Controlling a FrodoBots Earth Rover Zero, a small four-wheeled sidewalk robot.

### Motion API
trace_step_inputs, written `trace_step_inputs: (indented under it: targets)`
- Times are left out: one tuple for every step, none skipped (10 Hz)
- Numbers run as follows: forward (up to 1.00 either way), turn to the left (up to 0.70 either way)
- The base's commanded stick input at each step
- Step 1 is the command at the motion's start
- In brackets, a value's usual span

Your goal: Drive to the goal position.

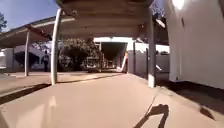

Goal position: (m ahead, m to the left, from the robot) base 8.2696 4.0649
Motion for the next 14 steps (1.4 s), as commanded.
trace_step_inputs:
  targets:
    - [0.7, 0.0]
    - [0.7, 0.0]
    - [0.7, 0.0]
    - [0.7, 0.0]
    - [0.7, 0.0]
    - [0.7, 0.0]
    - [0.7, 0.0]
    - [0.7, 0.0]
    - [0.7, 0.0]
    - [0.7, 0.0]
    - [0.7, 0.0]
    - [0.7, 0.0]
    - [0.7, 0.0]
    - [0.7, 0.0]
